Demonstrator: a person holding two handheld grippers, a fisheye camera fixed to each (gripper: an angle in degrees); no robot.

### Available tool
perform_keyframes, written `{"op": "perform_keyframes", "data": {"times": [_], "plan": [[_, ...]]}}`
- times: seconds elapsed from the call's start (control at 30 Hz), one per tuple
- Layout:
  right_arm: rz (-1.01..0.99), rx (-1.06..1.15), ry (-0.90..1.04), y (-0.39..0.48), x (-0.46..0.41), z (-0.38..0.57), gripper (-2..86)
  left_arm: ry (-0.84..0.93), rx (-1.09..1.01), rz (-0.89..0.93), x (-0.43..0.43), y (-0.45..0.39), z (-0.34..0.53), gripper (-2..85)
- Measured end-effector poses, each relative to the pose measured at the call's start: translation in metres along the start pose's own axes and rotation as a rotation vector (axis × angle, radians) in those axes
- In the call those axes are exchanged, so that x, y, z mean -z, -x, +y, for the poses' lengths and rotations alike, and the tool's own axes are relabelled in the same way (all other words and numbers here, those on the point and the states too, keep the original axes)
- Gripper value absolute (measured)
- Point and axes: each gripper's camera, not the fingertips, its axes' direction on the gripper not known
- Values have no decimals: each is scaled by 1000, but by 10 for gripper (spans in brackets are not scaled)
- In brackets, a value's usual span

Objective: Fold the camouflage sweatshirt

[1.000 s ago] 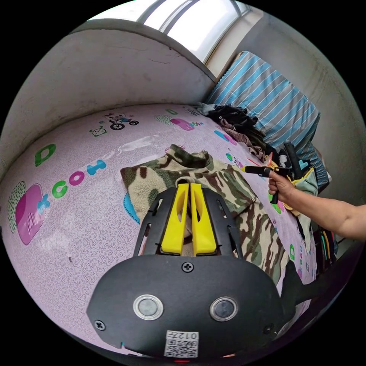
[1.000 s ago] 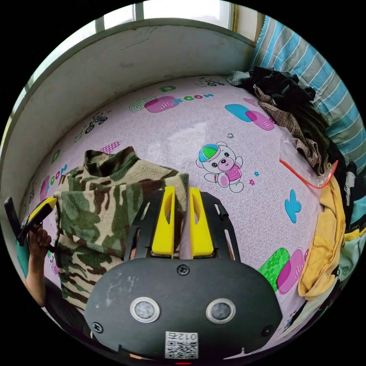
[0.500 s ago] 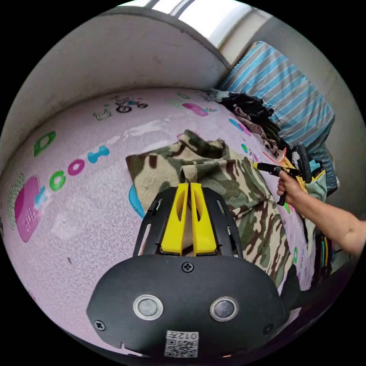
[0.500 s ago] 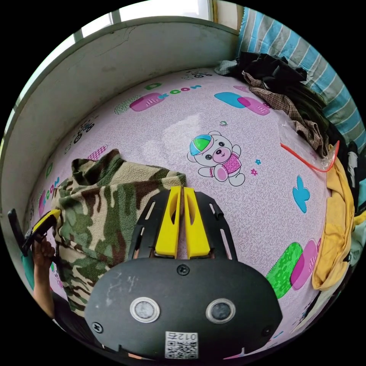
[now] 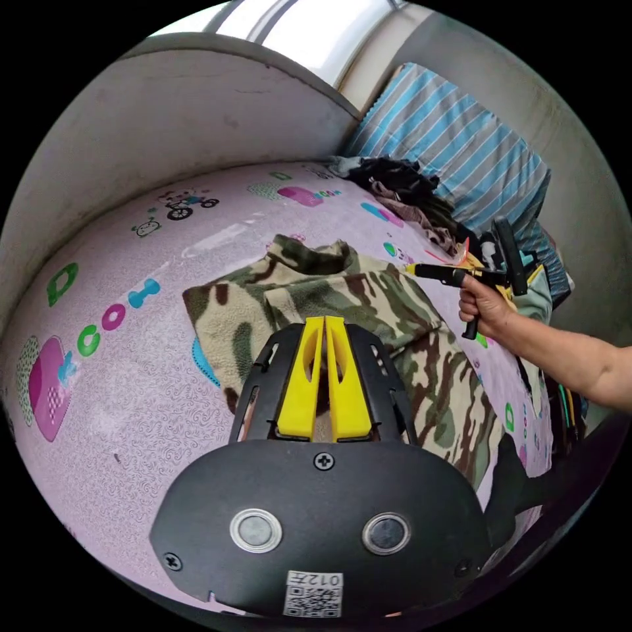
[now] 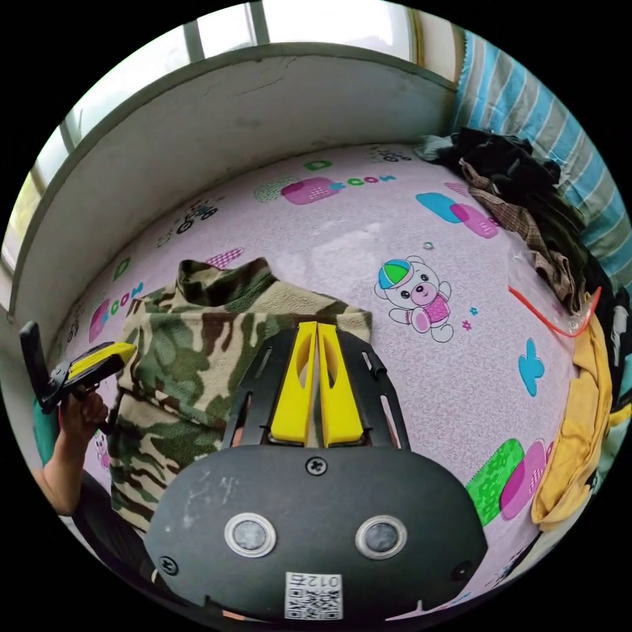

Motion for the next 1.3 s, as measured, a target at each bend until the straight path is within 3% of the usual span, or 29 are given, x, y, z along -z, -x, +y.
{"op": "perform_keyframes", "data": {"times": [0.13,0.47,0.57,0.73,0.97,1.17,1.3], "plan": [[38,-38,73,-12,-26,-5,-9,103,14,-62,-25,6,2,5],[26,10,121,-3,1,-8,-10,91,-20,-104,-34,-9,0,4],[-63,49,183,5,19,20,-10,92,-71,-55,-28,-21,-3,6],[-79,95,301,12,20,70,-10,249,-110,92,-48,-46,10,6],[-19,97,341,2,6,95,-10,448,-184,-54,-82,-78,34,4],[25,86,348,11,2,88,-10,443,-96,-107,-86,-76,48,1],[-54,194,413,28,8,91,-10,522,-173,-109,-74,-92,56,2]]}}
